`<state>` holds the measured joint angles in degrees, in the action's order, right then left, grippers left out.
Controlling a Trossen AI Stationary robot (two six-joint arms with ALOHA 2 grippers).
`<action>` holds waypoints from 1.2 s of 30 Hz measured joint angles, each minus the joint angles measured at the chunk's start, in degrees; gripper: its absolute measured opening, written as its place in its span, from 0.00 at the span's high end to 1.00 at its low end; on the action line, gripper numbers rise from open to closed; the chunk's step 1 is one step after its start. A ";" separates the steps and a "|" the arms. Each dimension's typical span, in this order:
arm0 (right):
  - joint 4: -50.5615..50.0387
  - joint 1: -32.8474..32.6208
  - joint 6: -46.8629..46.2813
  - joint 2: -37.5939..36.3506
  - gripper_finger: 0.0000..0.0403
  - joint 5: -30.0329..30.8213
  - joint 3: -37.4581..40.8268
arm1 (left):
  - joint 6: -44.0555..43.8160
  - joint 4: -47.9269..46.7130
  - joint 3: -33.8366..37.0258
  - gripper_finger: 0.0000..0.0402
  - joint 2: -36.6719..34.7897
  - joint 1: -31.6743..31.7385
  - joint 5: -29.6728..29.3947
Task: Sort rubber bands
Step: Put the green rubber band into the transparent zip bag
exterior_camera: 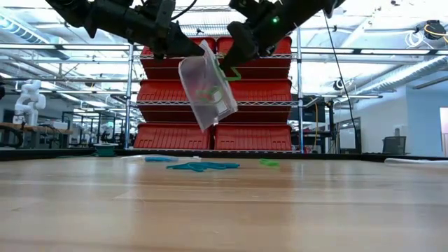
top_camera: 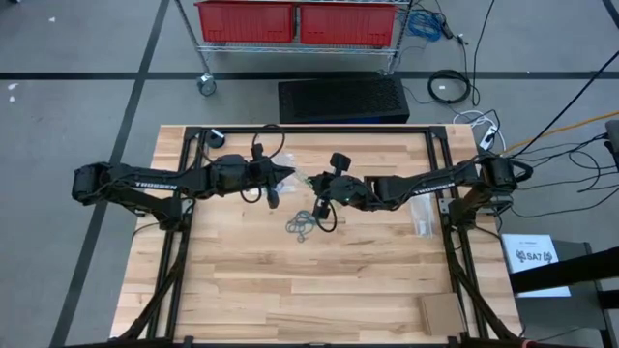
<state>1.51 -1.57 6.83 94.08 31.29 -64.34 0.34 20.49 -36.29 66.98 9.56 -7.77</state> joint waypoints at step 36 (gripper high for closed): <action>-5.60 6.19 -0.21 0.07 0.75 -21.00 -5.79 | -1.42 1.69 0.00 1.00 3.40 -3.82 0.46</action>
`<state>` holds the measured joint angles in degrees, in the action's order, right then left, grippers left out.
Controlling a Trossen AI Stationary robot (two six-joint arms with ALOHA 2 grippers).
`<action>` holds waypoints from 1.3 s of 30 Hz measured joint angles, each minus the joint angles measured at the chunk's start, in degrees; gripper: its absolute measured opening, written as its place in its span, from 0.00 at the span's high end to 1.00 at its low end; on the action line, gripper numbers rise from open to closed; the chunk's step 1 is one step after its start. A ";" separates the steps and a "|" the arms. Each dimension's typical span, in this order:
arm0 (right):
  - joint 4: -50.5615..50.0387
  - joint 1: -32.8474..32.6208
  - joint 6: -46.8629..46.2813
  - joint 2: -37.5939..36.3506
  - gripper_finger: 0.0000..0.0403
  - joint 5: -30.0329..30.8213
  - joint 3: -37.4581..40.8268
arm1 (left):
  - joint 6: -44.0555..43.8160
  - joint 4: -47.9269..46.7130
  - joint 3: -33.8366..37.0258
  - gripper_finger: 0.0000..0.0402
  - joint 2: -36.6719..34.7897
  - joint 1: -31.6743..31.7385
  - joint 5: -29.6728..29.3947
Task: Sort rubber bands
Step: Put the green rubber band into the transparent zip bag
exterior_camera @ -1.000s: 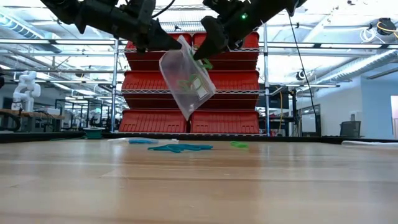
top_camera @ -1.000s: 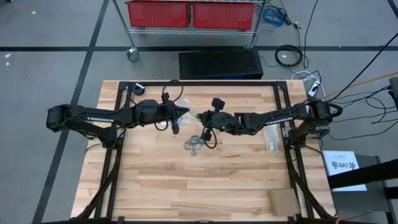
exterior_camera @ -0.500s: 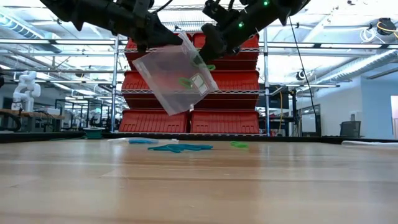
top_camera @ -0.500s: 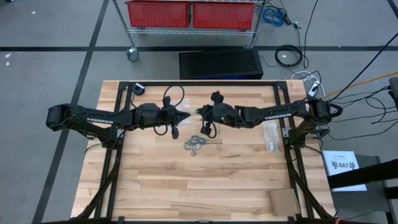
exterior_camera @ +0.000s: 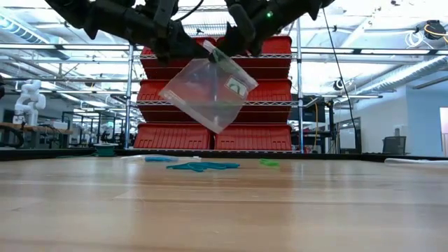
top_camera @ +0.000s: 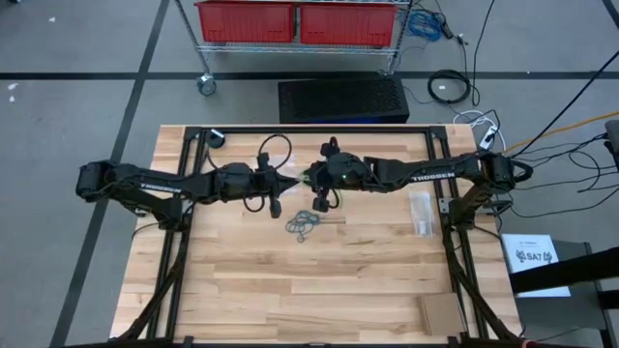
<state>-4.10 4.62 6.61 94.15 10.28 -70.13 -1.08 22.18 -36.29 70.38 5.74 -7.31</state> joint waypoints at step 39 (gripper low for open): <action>-33.19 3.89 -0.88 0.02 0.56 -8.92 -14.25 | 0.01 4.99 0.00 1.00 4.88 -0.31 2.82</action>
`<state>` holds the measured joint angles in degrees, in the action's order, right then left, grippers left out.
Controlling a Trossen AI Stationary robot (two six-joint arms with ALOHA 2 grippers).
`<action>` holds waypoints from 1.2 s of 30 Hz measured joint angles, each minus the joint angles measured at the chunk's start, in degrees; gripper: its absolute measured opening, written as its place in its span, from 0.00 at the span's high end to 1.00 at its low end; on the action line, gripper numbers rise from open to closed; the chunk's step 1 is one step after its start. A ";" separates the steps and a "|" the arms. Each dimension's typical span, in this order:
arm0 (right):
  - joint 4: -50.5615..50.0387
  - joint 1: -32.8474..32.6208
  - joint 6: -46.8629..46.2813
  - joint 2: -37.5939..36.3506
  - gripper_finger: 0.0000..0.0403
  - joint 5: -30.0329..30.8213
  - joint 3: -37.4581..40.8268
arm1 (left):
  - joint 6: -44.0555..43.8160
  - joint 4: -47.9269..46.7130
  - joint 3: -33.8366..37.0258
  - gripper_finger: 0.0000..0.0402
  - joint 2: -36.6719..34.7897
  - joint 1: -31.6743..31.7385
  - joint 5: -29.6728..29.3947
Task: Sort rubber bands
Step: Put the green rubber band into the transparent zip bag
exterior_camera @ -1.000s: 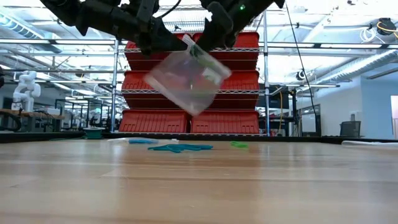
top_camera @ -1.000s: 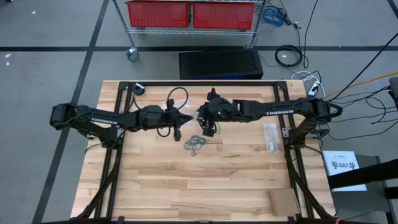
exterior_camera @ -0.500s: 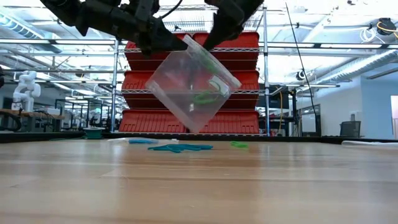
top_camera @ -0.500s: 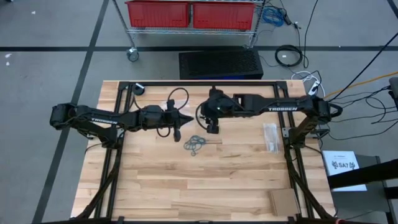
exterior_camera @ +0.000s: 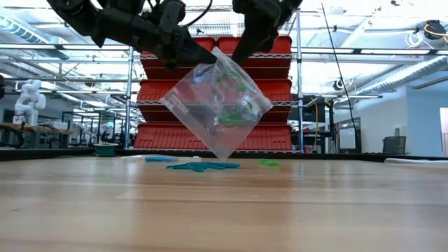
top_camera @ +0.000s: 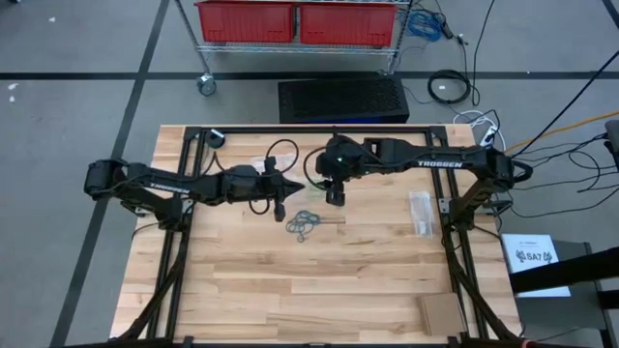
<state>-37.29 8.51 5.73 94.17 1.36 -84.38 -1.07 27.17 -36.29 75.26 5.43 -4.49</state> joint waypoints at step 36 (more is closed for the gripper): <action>80.44 -1.88 -23.21 -11.95 0.62 0.11 62.44 | 4.60 8.37 5.99 1.00 -8.85 -0.22 -1.36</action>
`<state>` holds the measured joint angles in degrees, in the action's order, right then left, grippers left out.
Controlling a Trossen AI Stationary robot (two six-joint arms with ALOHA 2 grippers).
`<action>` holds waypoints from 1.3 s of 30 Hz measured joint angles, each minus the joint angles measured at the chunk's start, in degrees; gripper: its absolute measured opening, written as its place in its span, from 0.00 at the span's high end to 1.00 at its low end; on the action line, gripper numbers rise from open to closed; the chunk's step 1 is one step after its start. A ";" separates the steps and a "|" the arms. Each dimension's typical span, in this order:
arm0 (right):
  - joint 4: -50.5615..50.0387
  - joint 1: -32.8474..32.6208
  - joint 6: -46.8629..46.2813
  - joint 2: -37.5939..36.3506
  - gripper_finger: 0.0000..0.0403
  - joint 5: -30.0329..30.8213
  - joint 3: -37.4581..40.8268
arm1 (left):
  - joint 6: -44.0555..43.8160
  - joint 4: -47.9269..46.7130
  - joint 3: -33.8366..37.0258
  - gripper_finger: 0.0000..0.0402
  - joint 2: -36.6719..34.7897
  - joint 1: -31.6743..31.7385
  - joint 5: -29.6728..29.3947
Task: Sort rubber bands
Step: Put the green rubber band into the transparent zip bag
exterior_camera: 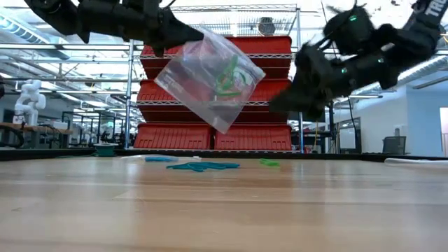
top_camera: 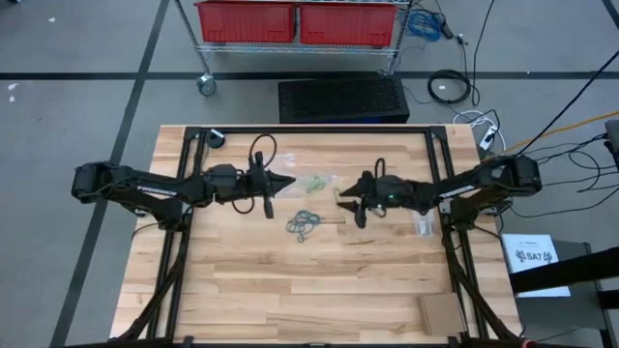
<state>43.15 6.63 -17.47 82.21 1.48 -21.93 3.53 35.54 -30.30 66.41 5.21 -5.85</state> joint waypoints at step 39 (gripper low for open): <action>0.67 -1.51 18.26 1.12 0.98 -3.28 -15.94 | -1.62 -1.59 0.00 1.00 -1.35 -0.48 6.49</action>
<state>43.82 5.13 0.78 83.34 -1.80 -37.87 1.91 33.95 -30.30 65.06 4.74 0.64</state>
